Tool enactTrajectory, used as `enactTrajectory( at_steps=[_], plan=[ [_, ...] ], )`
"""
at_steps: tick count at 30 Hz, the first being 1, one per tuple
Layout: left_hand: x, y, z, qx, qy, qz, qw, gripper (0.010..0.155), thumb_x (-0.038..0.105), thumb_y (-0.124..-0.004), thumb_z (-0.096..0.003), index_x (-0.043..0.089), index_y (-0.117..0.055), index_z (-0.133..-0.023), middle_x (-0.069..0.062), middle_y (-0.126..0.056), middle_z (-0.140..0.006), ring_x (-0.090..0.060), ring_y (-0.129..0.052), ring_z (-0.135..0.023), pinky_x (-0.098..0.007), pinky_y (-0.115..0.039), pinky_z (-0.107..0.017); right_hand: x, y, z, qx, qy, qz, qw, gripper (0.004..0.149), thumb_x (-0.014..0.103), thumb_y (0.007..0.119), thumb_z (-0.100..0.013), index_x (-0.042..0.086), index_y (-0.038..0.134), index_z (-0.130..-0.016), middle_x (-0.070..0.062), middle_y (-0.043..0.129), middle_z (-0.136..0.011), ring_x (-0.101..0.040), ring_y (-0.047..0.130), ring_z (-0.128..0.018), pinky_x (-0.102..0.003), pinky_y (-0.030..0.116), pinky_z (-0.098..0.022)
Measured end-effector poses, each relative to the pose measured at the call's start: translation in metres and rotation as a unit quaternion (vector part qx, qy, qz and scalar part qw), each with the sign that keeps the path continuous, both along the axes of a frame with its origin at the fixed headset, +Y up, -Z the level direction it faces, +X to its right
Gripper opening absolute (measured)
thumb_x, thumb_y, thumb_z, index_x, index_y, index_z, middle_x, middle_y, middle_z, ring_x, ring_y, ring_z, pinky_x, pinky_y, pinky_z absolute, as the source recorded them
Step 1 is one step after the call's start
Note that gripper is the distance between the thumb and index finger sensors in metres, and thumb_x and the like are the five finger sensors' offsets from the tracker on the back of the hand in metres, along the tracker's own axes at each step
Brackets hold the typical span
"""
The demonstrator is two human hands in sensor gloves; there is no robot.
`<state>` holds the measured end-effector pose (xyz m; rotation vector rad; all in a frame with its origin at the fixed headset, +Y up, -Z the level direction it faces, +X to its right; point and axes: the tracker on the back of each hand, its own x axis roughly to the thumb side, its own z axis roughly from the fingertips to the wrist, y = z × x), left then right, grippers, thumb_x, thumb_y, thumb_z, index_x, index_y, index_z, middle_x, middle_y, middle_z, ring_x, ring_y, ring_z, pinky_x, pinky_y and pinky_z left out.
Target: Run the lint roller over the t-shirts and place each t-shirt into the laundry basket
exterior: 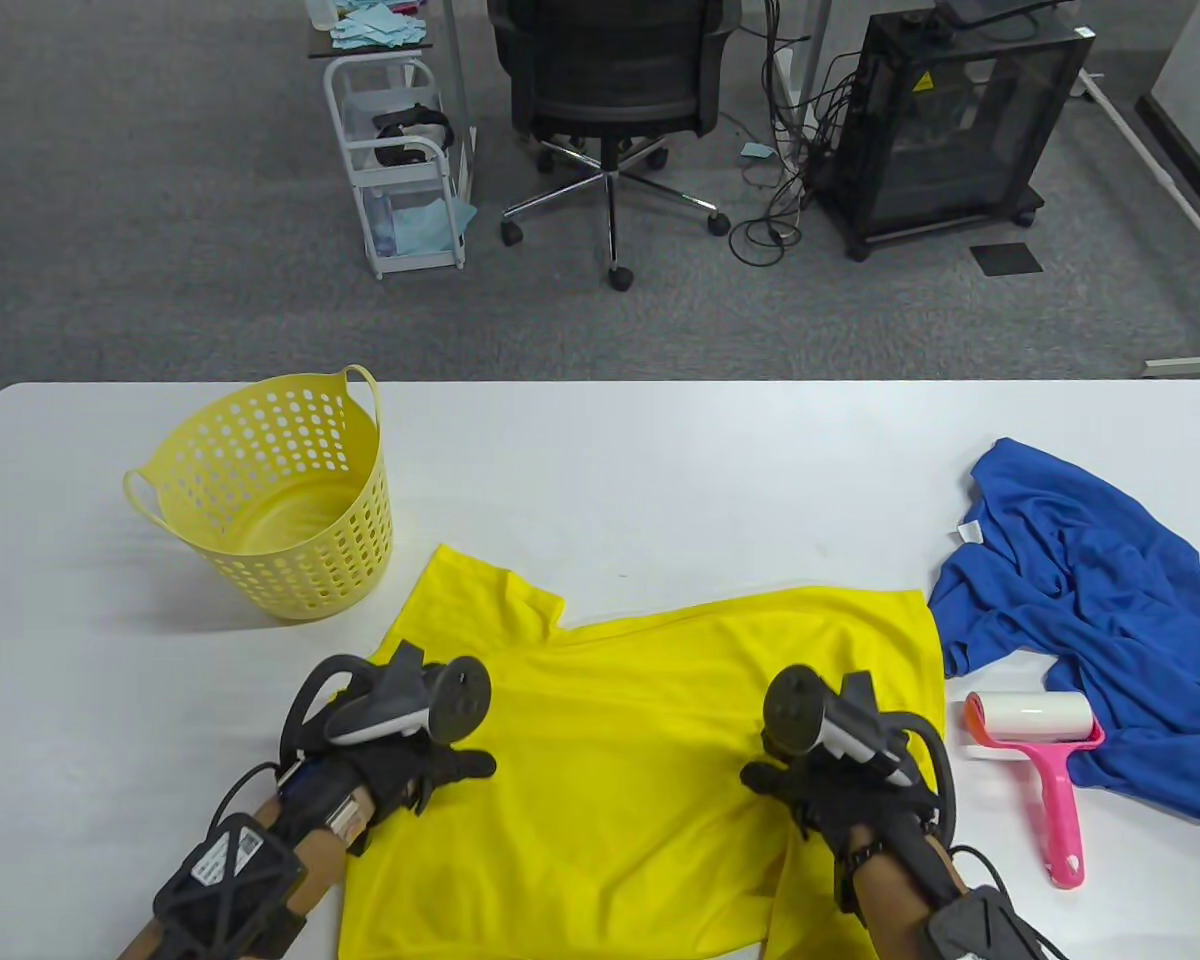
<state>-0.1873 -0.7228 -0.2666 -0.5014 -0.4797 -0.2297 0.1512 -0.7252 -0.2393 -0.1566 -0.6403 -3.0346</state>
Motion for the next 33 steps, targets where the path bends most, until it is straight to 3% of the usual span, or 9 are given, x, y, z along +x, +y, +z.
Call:
enactTrajectory(
  at_steps=[3,6,7,9,14,22,29,31,33],
  plan=[
    [0.003,-0.028,0.031,-0.042,-0.042,-0.072,0.996,0.1,0.081,-0.061,-0.0313,0.024,-0.04,-0.11,-0.022,-0.049,-0.117,-0.06,-0.062,-0.103,-0.072,-0.059,-0.069,-0.009,-0.006,0.029,-0.006,0.046,0.041,0.998,0.081,0.069,0.062,-0.04,0.025,0.05,-0.106,-0.027,0.049,-0.115,-0.06,0.06,-0.098,-0.075,0.059,-0.062],
    [0.003,-0.052,0.027,-0.067,-0.032,-0.102,0.992,0.108,0.081,-0.062,-0.03,0.019,-0.017,-0.105,-0.029,-0.024,-0.111,-0.065,-0.049,-0.098,-0.073,-0.058,-0.068,-0.009,-0.031,0.025,-0.079,0.041,0.055,0.995,0.086,0.071,0.064,-0.038,0.024,0.039,-0.106,-0.031,0.034,-0.111,-0.064,0.053,-0.095,-0.075,0.062,-0.06],
    [0.004,-0.056,0.02,-0.057,-0.025,-0.105,0.993,0.109,0.081,-0.062,-0.0296,0.019,-0.012,-0.104,-0.029,-0.019,-0.11,-0.065,-0.046,-0.097,-0.073,-0.057,-0.069,-0.009,-0.043,0.017,-0.102,0.034,0.078,0.991,0.09,0.07,0.063,-0.038,0.025,0.019,-0.102,-0.033,0.018,-0.107,-0.066,0.044,-0.092,-0.074,0.062,-0.061],
    [0.003,-0.058,-0.004,-0.048,-0.011,-0.083,0.995,0.109,0.082,-0.059,-0.0271,0.021,-0.011,-0.103,-0.027,-0.017,-0.11,-0.064,-0.042,-0.098,-0.073,-0.054,-0.07,-0.006,-0.05,-0.004,-0.1,0.018,0.074,0.992,0.092,0.071,0.056,-0.036,0.023,0.007,-0.098,-0.034,0.008,-0.104,-0.067,0.035,-0.091,-0.073,0.059,-0.063],
    [-0.002,-0.064,-0.065,-0.051,0.043,-0.026,0.997,0.107,0.082,-0.06,-0.0251,0.028,-0.01,-0.102,-0.02,-0.01,-0.11,-0.061,-0.03,-0.099,-0.073,-0.047,-0.072,0.013,-0.058,-0.062,-0.117,-0.068,-0.016,0.991,0.087,0.066,0.06,-0.039,0.031,0.004,-0.096,-0.022,-0.008,-0.103,-0.061,0.007,-0.092,-0.078,0.034,-0.066],
    [0.006,-0.066,-0.137,-0.035,0.089,-0.019,0.995,0.106,0.082,-0.06,-0.0205,0.033,-0.011,-0.1,-0.013,-0.01,-0.11,-0.055,-0.027,-0.101,-0.071,-0.042,-0.074,0.023,-0.062,-0.141,-0.083,-0.159,-0.044,0.983,0.082,0.066,0.06,-0.036,0.04,0.01,-0.096,-0.011,-0.006,-0.106,-0.054,0.004,-0.096,-0.075,0.027,-0.068],
    [0.003,-0.067,-0.132,0.029,0.08,-0.009,0.996,0.103,0.081,-0.052,-0.0195,0.033,-0.013,-0.101,-0.011,-0.013,-0.111,-0.051,-0.031,-0.104,-0.069,-0.039,-0.074,0.027,-0.066,-0.136,-0.076,-0.146,-0.064,0.984,0.082,0.067,0.057,-0.037,0.039,0.007,-0.095,-0.01,-0.01,-0.104,-0.052,-0.002,-0.094,-0.074,0.021,-0.066],
    [0.002,-0.054,-0.121,0.108,0.104,-0.021,0.988,0.101,0.077,-0.053,-0.0277,0.027,-0.002,-0.099,-0.018,-0.002,-0.108,-0.052,-0.03,-0.106,-0.069,-0.037,-0.074,0.023,-0.055,-0.124,-0.089,-0.159,-0.045,0.982,0.081,0.065,0.054,-0.041,0.036,0.0,-0.095,-0.015,-0.016,-0.102,-0.055,-0.003,-0.094,-0.074,0.019,-0.067],
    [-0.001,-0.036,-0.104,0.18,0.073,-0.004,0.981,0.096,0.072,-0.059,-0.0336,0.025,-0.013,-0.102,-0.018,-0.014,-0.111,-0.051,-0.04,-0.106,-0.068,-0.043,-0.074,0.02,-0.034,-0.111,-0.024,-0.137,-0.045,0.989,0.08,0.063,0.055,-0.042,0.035,0.002,-0.096,-0.016,-0.014,-0.105,-0.054,-0.001,-0.096,-0.074,0.019,-0.068]
  ],
)
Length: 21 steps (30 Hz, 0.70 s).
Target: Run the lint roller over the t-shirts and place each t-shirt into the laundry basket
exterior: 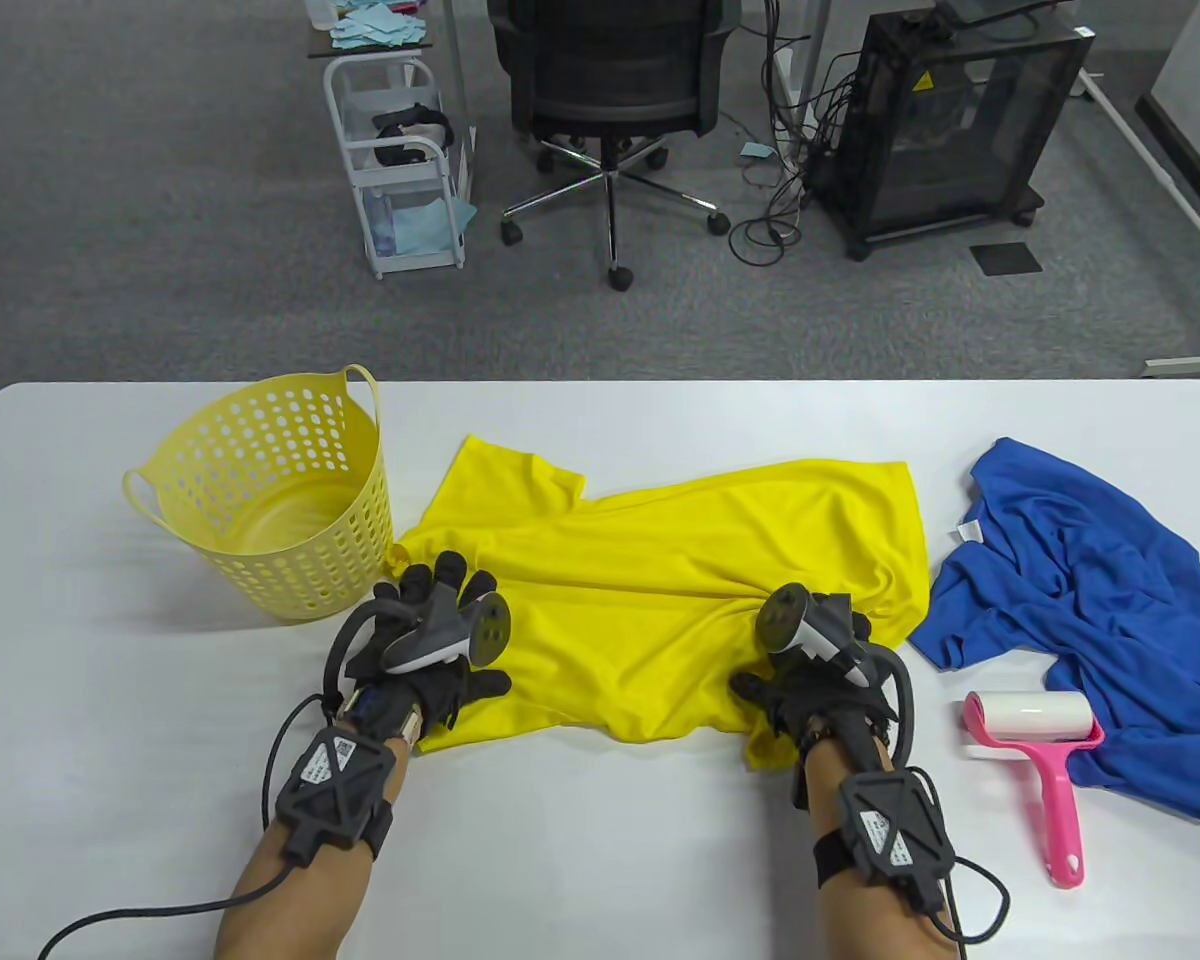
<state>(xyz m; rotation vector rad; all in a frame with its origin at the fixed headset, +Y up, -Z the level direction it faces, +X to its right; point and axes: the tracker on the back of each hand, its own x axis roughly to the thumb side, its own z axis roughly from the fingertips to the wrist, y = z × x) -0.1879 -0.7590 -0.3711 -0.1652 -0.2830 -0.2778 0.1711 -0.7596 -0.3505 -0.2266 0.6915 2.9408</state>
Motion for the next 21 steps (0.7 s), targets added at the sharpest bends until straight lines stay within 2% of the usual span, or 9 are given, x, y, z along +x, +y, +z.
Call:
enactTrajectory(
  at_steps=[2,4,8,10,12,13,16,18,21],
  plan=[
    [-0.004,0.018,0.018,0.007,-0.027,0.029,0.999,0.091,0.073,-0.061,-0.0351,0.025,-0.029,-0.105,-0.014,-0.04,-0.114,-0.047,-0.054,-0.105,-0.067,-0.05,-0.072,-0.002,0.034,0.02,0.08,0.017,0.032,0.996,0.081,0.064,0.061,-0.041,0.031,0.018,-0.102,-0.018,0.017,-0.115,-0.052,0.03,-0.105,-0.074,0.035,-0.069],
    [-0.008,0.021,0.033,-0.027,-0.046,0.066,0.996,0.084,0.072,-0.068,-0.0339,0.026,-0.053,-0.103,-0.007,-0.069,-0.109,-0.042,-0.073,-0.101,-0.066,-0.055,-0.071,-0.005,0.052,0.038,0.075,0.019,0.055,0.996,0.083,0.066,0.066,-0.04,0.026,0.036,-0.106,-0.019,0.046,-0.118,-0.049,0.057,-0.105,-0.074,0.044,-0.069],
    [-0.01,-0.003,0.052,-0.137,-0.032,-0.009,0.99,0.09,0.073,-0.072,-0.0328,0.027,-0.046,-0.106,-0.008,-0.054,-0.116,-0.048,-0.055,-0.108,-0.07,-0.045,-0.074,-0.015,0.035,0.059,0.016,0.051,0.108,0.993,0.094,0.069,0.075,-0.032,0.025,0.035,-0.106,-0.022,0.039,-0.118,-0.054,0.05,-0.105,-0.078,0.044,-0.067],
    [-0.009,-0.011,0.056,-0.102,-0.038,-0.053,0.993,0.087,0.07,-0.069,-0.0321,0.029,-0.044,-0.105,-0.006,-0.053,-0.114,-0.044,-0.059,-0.107,-0.068,-0.047,-0.074,-0.015,0.011,0.059,-0.009,0.048,0.117,0.992,0.092,0.066,0.075,-0.033,0.027,0.033,-0.105,-0.02,0.035,-0.118,-0.053,0.045,-0.106,-0.077,0.041,-0.068],
    [-0.01,-0.009,0.057,-0.054,-0.057,-0.014,0.997,0.082,0.067,-0.073,-0.0289,0.029,-0.057,-0.1,-0.005,-0.068,-0.108,-0.039,-0.073,-0.101,-0.065,-0.054,-0.072,-0.01,-0.004,0.057,-0.019,0.036,0.098,0.994,0.083,0.056,0.077,-0.038,0.03,0.031,-0.102,-0.017,0.036,-0.115,-0.046,0.049,-0.106,-0.071,0.042,-0.071],
    [-0.011,-0.007,0.057,-0.044,-0.055,0.004,0.998,0.074,0.063,-0.077,-0.0306,0.03,-0.064,-0.096,-0.004,-0.074,-0.103,-0.037,-0.079,-0.098,-0.064,-0.056,-0.071,-0.008,-0.002,0.057,-0.006,0.03,0.09,0.995,0.08,0.054,0.077,-0.038,0.033,0.031,-0.101,-0.015,0.035,-0.115,-0.046,0.048,-0.104,-0.068,0.044,-0.072],
    [-0.012,-0.006,0.057,-0.001,-0.063,0.006,0.998,0.052,0.053,-0.08,-0.036,0.033,-0.076,-0.084,0.001,-0.085,-0.091,-0.03,-0.09,-0.089,-0.062,-0.061,-0.07,-0.004,0.008,0.058,0.113,0.03,0.122,0.986,0.046,0.041,0.08,-0.042,0.034,0.071,-0.087,-0.008,0.077,-0.098,-0.035,0.085,-0.086,-0.058,0.06,-0.069],
    [-0.01,-0.005,0.061,0.062,-0.111,-0.018,0.992,0.043,0.048,-0.081,-0.0375,0.034,-0.082,-0.078,0.003,-0.094,-0.084,-0.027,-0.098,-0.082,-0.059,-0.064,-0.069,-0.002,0.008,0.059,0.151,0.038,0.12,0.981,0.044,0.04,0.08,-0.039,0.035,0.077,-0.082,-0.006,0.085,-0.09,-0.031,0.092,-0.077,-0.055,0.065,-0.067],
    [-0.017,0.014,0.063,0.072,-0.108,-0.001,0.992,0.042,0.052,-0.074,-0.0399,0.037,-0.084,-0.077,0.009,-0.099,-0.081,-0.021,-0.101,-0.081,-0.056,-0.067,-0.069,0.013,0.027,0.062,0.202,-0.004,0.025,0.979,0.044,0.039,0.076,-0.041,0.031,0.076,-0.084,0.0,0.094,-0.083,-0.026,0.099,-0.071,-0.052,0.07,-0.065]
  ],
)
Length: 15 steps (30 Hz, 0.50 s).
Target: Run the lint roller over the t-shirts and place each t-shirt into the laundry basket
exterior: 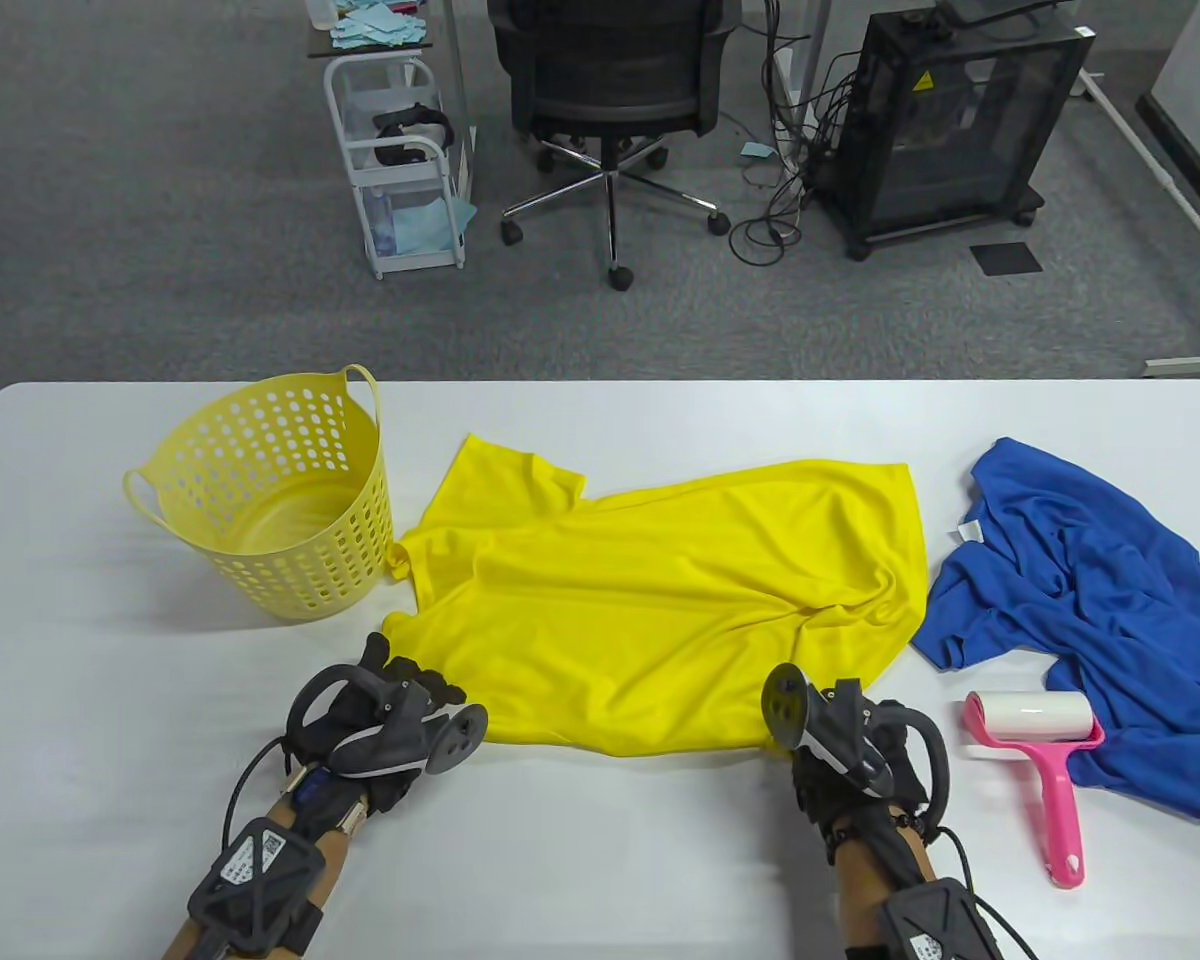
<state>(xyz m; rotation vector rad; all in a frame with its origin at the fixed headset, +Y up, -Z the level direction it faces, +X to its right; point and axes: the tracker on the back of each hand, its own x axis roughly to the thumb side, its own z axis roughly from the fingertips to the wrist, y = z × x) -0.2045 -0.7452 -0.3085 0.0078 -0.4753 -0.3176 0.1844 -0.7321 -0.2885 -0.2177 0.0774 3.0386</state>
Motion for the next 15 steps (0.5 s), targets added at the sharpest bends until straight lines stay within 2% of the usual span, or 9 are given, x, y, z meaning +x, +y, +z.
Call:
enactTrajectory(
  at_steps=[2,4,6,7,8,10,11,13,15],
  plan=[
    [-0.011,0.018,-0.003,-0.022,0.01,0.119,0.993,0.042,0.051,-0.072,-0.0415,0.033,-0.086,-0.076,0.005,-0.103,-0.074,-0.023,-0.105,-0.072,-0.056,-0.069,-0.067,0.017,0.016,0.004,0.054,-0.024,-0.12,0.991,0.044,0.037,0.075,-0.042,0.025,0.076,-0.085,-0.001,0.098,-0.076,-0.024,0.103,-0.062,-0.048,0.076,-0.06],
    [-0.024,0.032,-0.007,-0.057,0.017,0.245,0.968,0.043,0.049,-0.073,-0.0426,0.025,-0.088,-0.074,0.004,-0.109,-0.055,-0.021,-0.111,-0.048,-0.052,-0.077,-0.059,0.036,0.023,0.007,0.076,-0.034,-0.287,0.954,0.044,0.037,0.074,-0.042,0.023,0.076,-0.084,0.001,0.102,-0.066,-0.015,0.109,-0.044,-0.038,0.087,-0.048],
    [-0.038,0.039,-0.013,-0.069,0.038,0.365,0.928,0.044,0.049,-0.073,-0.0441,0.022,-0.088,-0.076,0.007,-0.108,-0.042,-0.017,-0.111,-0.034,-0.049,-0.081,-0.053,0.053,0.011,0.008,0.031,-0.035,-0.564,0.824,0.045,0.034,0.073,-0.047,0.017,0.07,-0.089,-0.004,0.098,-0.068,-0.011,0.108,-0.037,-0.035,0.088,-0.042],
    [-0.042,0.037,-0.014,-0.063,0.061,0.396,0.914,0.045,0.048,-0.074,-0.045,0.02,-0.087,-0.077,0.006,-0.108,-0.04,-0.018,-0.111,-0.031,-0.049,-0.081,-0.052,0.058,0.003,0.009,0.015,-0.051,-0.649,0.759,0.045,0.033,0.071,-0.051,0.016,0.064,-0.092,-0.006,0.093,-0.074,-0.013,0.106,-0.042,-0.036,0.086,-0.045],
    [-0.047,0.033,-0.014,-0.039,0.103,0.416,0.903,0.046,0.046,-0.074,-0.0462,0.017,-0.083,-0.081,0.004,-0.107,-0.042,-0.021,-0.109,-0.034,-0.051,-0.079,-0.053,0.062,-0.005,0.011,0.023,-0.078,-0.692,0.717,0.046,0.034,0.069,-0.052,0.018,0.058,-0.094,-0.005,0.089,-0.08,-0.012,0.106,-0.049,-0.036,0.085,-0.05],
    [-0.045,0.028,-0.013,0.049,0.148,0.344,0.926,0.056,0.041,-0.075,-0.0461,0.015,-0.064,-0.095,-0.003,-0.097,-0.068,-0.031,-0.1,-0.061,-0.059,-0.068,-0.061,0.069,-0.011,0.014,0.057,-0.127,-0.657,0.741,0.054,0.035,0.063,-0.054,0.021,0.039,-0.101,-0.01,0.064,-0.105,-0.019,0.09,-0.087,-0.04,0.072,-0.068],
    [-0.039,0.025,-0.014,0.067,0.147,0.221,0.962,0.067,0.042,-0.074,-0.0468,0.015,-0.046,-0.102,-0.007,-0.081,-0.09,-0.037,-0.085,-0.083,-0.062,-0.06,-0.066,0.071,-0.01,0.012,0.075,-0.117,-0.6,0.788,0.064,0.036,0.062,-0.054,0.021,0.022,-0.102,-0.017,0.035,-0.112,-0.028,0.062,-0.104,-0.046,0.056,-0.075],
    [-0.028,0.021,-0.007,0.145,0.133,0.044,0.98,0.067,0.048,-0.071,-0.0465,0.023,-0.044,-0.102,-0.005,-0.068,-0.102,-0.037,-0.075,-0.095,-0.061,-0.059,-0.07,0.065,-0.005,0.011,0.084,-0.101,-0.491,0.861,0.077,0.039,0.062,-0.054,0.021,0.003,-0.1,-0.023,0.001,-0.107,-0.039,0.025,-0.106,-0.055,0.033,-0.076],
    [-0.017,0.018,-0.002,0.163,0.076,0.021,0.983,0.06,0.048,-0.072,-0.046,0.026,-0.052,-0.098,-0.002,-0.072,-0.099,-0.034,-0.079,-0.093,-0.058,-0.061,-0.069,0.048,0.0,0.008,0.095,-0.075,-0.347,0.93,0.079,0.042,0.065,-0.052,0.024,0.004,-0.1,-0.023,-0.004,-0.106,-0.051,0.012,-0.101,-0.066,0.025,-0.071]
  ],
)
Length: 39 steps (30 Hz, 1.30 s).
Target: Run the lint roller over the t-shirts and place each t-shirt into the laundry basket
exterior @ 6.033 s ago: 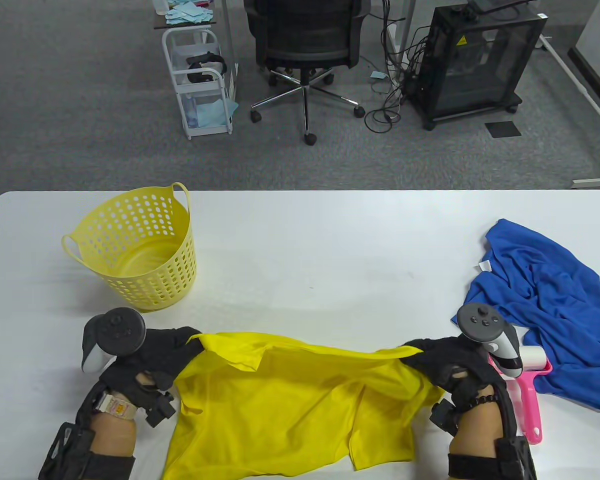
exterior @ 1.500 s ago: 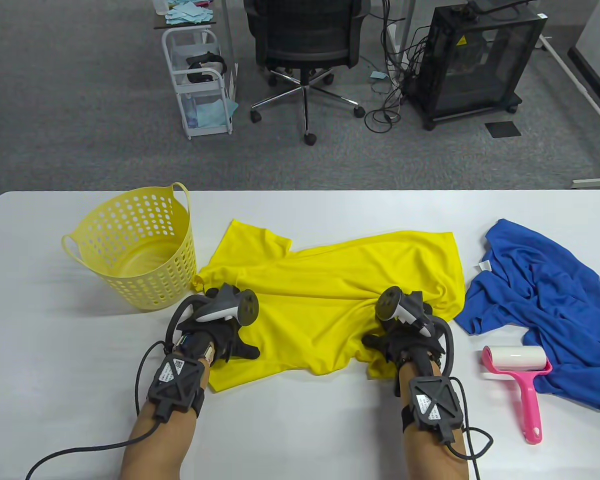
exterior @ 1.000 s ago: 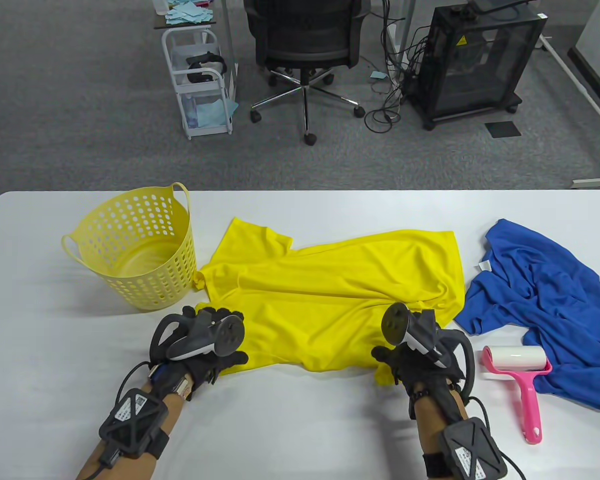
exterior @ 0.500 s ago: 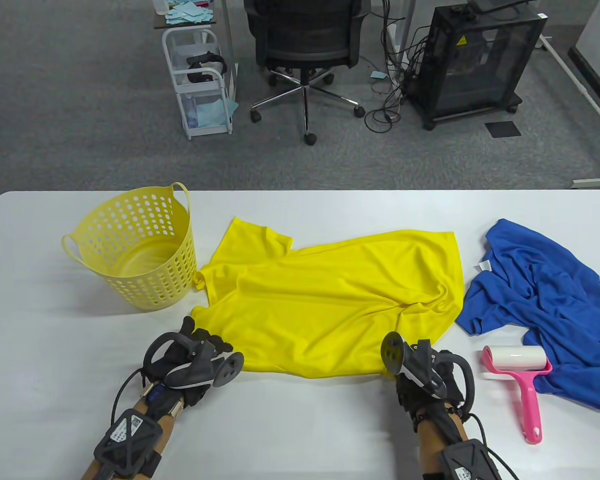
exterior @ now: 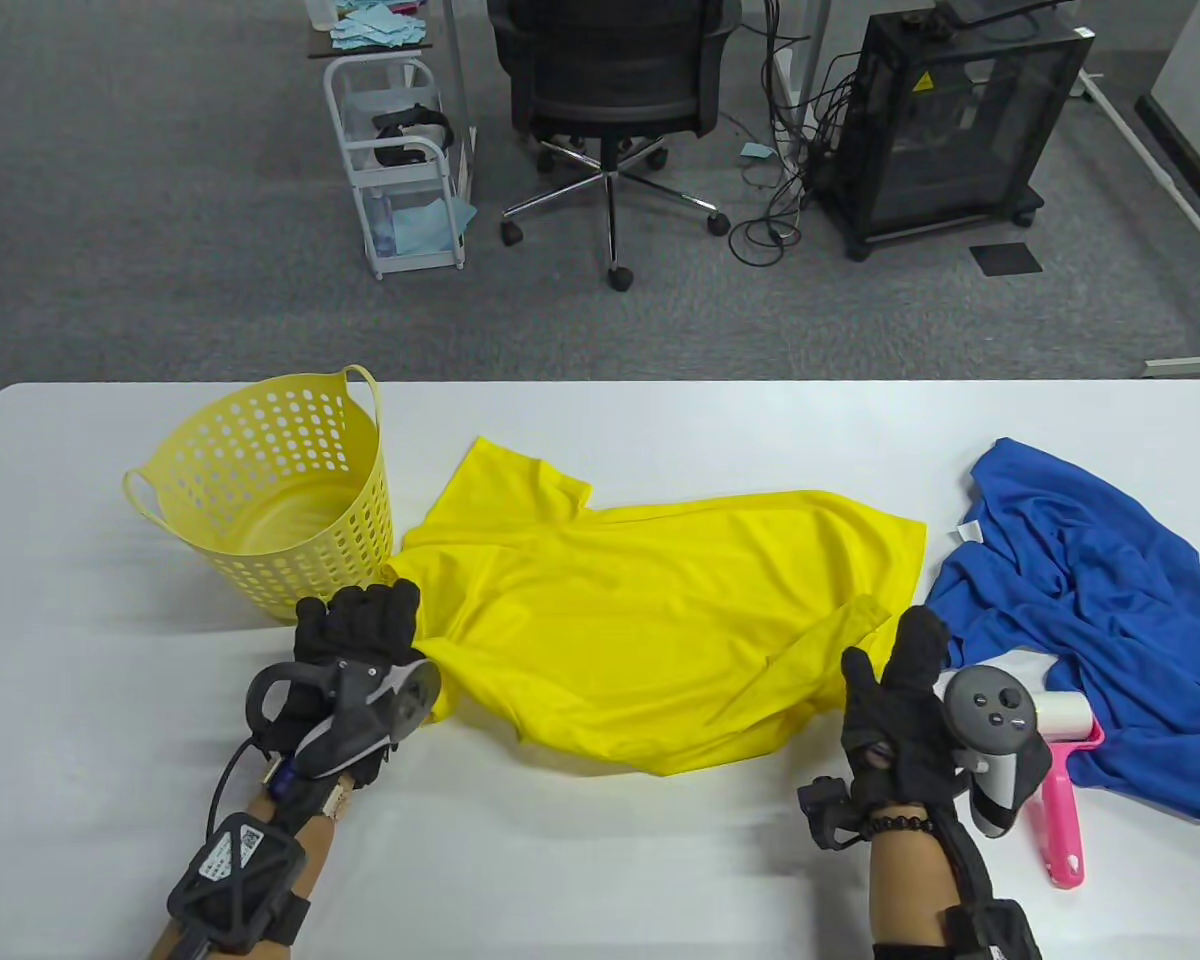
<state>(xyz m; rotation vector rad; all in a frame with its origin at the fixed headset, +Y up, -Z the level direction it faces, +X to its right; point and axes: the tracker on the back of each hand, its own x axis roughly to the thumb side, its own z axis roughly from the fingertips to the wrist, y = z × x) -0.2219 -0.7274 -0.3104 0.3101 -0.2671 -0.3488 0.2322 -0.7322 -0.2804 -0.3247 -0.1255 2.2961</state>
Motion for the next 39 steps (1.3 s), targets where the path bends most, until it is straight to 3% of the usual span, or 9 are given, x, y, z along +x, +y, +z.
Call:
enactTrajectory(
  at_steps=[3,7,12,16,21,24,27,34,39],
  plan=[
    [0.012,0.001,0.011,-0.022,-0.071,0.07,0.995,0.044,0.052,-0.073,-0.044,0.028,-0.076,-0.081,0.001,-0.092,-0.078,-0.028,-0.095,-0.075,-0.057,-0.066,-0.066,-0.044,0.0,-0.003,-0.024,0.102,0.262,0.959,0.082,0.051,0.07,-0.046,0.032,0.014,-0.102,-0.014,0.008,-0.115,-0.049,0.006,-0.102,-0.07,0.018,-0.069],
    [0.028,-0.004,0.02,-0.049,-0.143,0.089,0.985,0.044,0.06,-0.071,-0.041,0.027,-0.092,-0.062,0.003,-0.105,-0.051,-0.026,-0.106,-0.051,-0.054,-0.073,-0.06,-0.092,-0.025,-0.004,-0.142,0.206,0.457,0.854,0.092,0.065,0.069,-0.038,0.038,0.007,-0.101,-0.007,0.0,-0.116,-0.041,-0.005,-0.104,-0.071,0.006,-0.069],
    [0.049,-0.018,0.023,-0.09,-0.153,0.028,0.984,0.053,0.06,-0.068,-0.0421,0.028,-0.087,-0.079,0.0,-0.101,-0.083,-0.037,-0.088,-0.091,-0.062,-0.058,-0.07,-0.088,-0.031,-0.016,-0.13,0.169,0.368,0.905,0.055,0.053,0.073,-0.042,0.036,0.06,-0.093,-0.002,0.051,-0.116,-0.036,0.025,-0.113,-0.07,0.012,-0.072],
    [0.051,-0.031,0.008,-0.18,-0.022,-0.072,0.981,0.069,0.063,-0.057,-0.0436,0.031,-0.05,-0.104,-0.007,-0.047,-0.118,-0.052,-0.04,-0.11,-0.07,-0.034,-0.075,-0.075,-0.01,-0.01,-0.06,0.161,0.31,0.935,0.045,0.05,0.072,-0.043,0.033,0.072,-0.084,0.002,0.076,-0.103,-0.028,0.057,-0.11,-0.071,0.027,-0.075],
    [0.014,-0.015,-0.006,-0.034,0.045,-0.012,0.998,0.046,0.049,-0.084,-0.0414,0.034,-0.082,-0.085,0.003,-0.094,-0.09,-0.036,-0.088,-0.091,-0.061,-0.06,-0.071,-0.052,0.014,-0.003,0.006,0.118,0.256,0.959,0.044,0.05,0.072,-0.043,0.029,0.074,-0.082,0.001,0.089,-0.086,-0.027,0.083,-0.092,-0.062,0.049,-0.074],
    [-0.001,-0.003,-0.008,-0.002,0.06,0.034,0.998,0.04,0.045,-0.088,-0.0415,0.032,-0.087,-0.08,0.002,-0.099,-0.083,-0.032,-0.094,-0.084,-0.059,-0.064,-0.068,-0.044,0.01,-0.005,0.018,0.045,0.281,0.958,0.047,0.048,0.073,-0.044,0.028,0.07,-0.087,0.0,0.088,-0.086,-0.028,0.081,-0.092,-0.063,0.047,-0.074],
    [-0.003,0.002,-0.004,0.029,0.051,0.006,0.998,0.044,0.043,-0.088,-0.0419,0.032,-0.079,-0.084,0.002,-0.09,-0.088,-0.032,-0.088,-0.089,-0.06,-0.062,-0.069,-0.042,-0.002,-0.011,-0.027,0.027,0.403,0.914,0.063,0.047,0.072,-0.044,0.03,0.049,-0.1,-0.007,0.061,-0.111,-0.04,0.056,-0.106,-0.069,0.037,-0.072],
    [0.055,-0.01,0.033,-0.041,-0.241,0.007,0.97,0.045,0.048,-0.075,-0.0435,0.031,-0.075,-0.085,0.003,-0.094,-0.078,-0.029,-0.093,-0.08,-0.057,-0.063,-0.068,-0.029,-0.008,-0.015,-0.061,0.01,0.404,0.913,0.058,0.042,0.069,-0.046,0.031,0.05,-0.1,-0.009,0.058,-0.114,-0.044,0.049,-0.108,-0.07,0.033,-0.072],
    [0.062,-0.046,0.009,-0.173,-0.065,-0.205,0.961,0.089,0.079,-0.044,-0.026,0.037,-0.039,-0.104,-0.002,-0.051,-0.117,-0.044,-0.049,-0.111,-0.065,-0.042,-0.077,-0.015,-0.023,-0.02,-0.149,0.066,0.371,0.914,0.081,0.059,0.072,-0.039,0.03,0.036,-0.105,-0.015,0.036,-0.12,-0.052,0.027,-0.107,-0.074,0.021,-0.068]
  ],
)
